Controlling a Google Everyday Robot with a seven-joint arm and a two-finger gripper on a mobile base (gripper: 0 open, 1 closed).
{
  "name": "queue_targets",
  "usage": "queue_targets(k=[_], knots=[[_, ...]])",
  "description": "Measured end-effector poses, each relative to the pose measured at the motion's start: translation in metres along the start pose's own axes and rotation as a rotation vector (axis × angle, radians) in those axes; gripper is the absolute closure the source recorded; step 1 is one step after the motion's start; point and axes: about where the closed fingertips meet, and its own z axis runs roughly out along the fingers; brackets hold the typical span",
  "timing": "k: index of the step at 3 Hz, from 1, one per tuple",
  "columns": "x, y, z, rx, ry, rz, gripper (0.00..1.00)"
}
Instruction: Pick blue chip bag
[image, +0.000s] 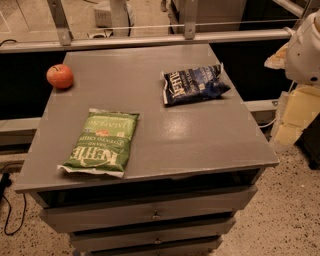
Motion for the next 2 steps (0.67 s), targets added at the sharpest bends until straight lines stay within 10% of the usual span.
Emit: queue_targets(k=[2], knots=[[0.001, -0.025, 0.010, 0.040, -0.033, -0.004, 0.00]])
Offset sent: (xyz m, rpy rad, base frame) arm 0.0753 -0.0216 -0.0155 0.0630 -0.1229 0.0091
